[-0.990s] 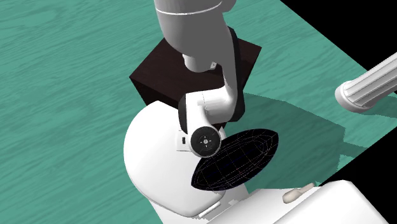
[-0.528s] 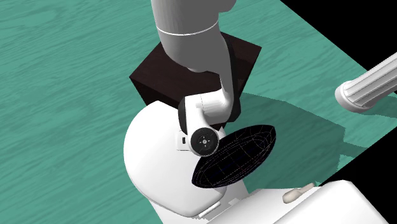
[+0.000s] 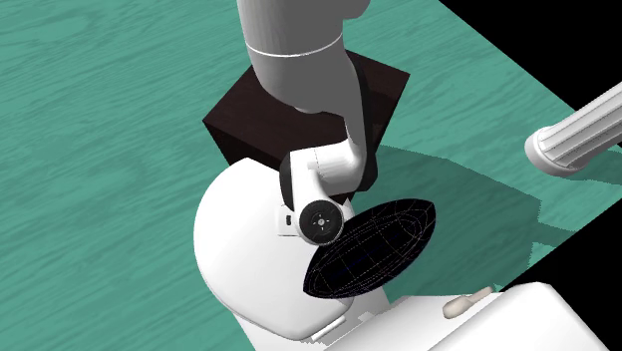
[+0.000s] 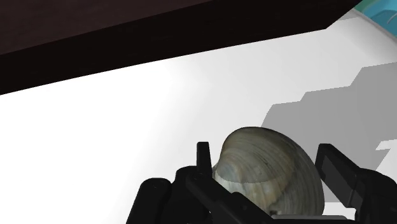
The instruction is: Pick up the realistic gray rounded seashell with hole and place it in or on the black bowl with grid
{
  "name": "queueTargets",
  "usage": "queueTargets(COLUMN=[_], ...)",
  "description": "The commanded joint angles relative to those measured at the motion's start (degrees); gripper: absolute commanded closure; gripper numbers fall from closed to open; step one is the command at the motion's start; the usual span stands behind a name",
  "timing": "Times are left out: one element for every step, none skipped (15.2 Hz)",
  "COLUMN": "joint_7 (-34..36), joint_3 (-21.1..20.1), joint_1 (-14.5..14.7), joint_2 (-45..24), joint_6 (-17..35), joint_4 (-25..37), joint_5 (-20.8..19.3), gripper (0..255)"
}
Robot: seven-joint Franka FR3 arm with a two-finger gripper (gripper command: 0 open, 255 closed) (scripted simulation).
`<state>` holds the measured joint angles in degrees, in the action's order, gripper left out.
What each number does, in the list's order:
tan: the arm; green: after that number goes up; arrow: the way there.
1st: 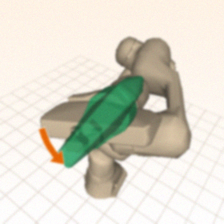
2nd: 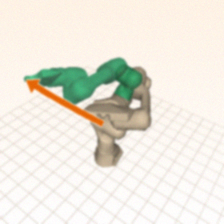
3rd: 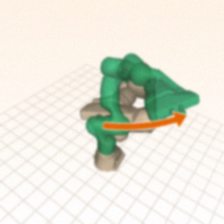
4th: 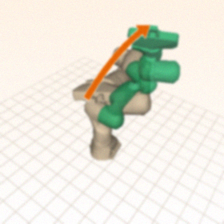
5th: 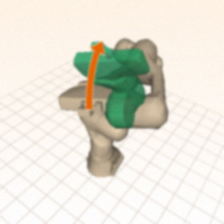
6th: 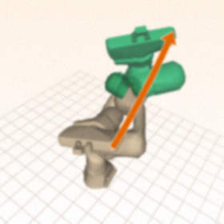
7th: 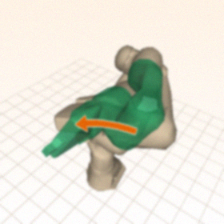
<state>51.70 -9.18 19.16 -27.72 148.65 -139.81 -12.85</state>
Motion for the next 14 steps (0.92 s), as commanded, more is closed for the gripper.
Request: queueTargets(joint_7=[0.0,0.01,0.0,-0.01,0.0,0.0,0.0,-0.22,-0.46,-0.7,-0.94,-1.19,-1.45,-1.71], joint_3=[-0.04,-0.04,-0.04,-0.04,-0.05,-0.05,-0.03,-0.3,-0.58,-0.85,-1.11,-1.37,-1.63,-1.88], joint_1=[0.03,0.03,0.03,0.02,0.03,0.03,0.03,-0.17,-0.36,-0.56,-0.74,-0.92,-1.09,-1.26], joint_2=[-0.07,-0.06,-0.06,-0.02,-0.03,-0.03,-0.03,0.88,1.79,2.69,3.6,4.5,5.4,6.3], joint_6=[0.03,0.03,0.02,0.02,0.02,0.03,0.06,-0.54,-1.15,-1.78,-2.41,-3.05,-3.7,-4.35], joint_4=[0.03,0.02,0.02,-0.01,0.0,-0.01,-0.04,-0.34,-0.62,-0.89,-1.15,-1.4,-1.63,-1.85], joint_5=[0.0,0.01,0.01,0.01,0.01,0.01,0.0,0.3,0.62,0.94,1.27,1.61,1.96,2.31], gripper=[255,255,255,255,255,255,255,255,255,255,255,255,255,255])
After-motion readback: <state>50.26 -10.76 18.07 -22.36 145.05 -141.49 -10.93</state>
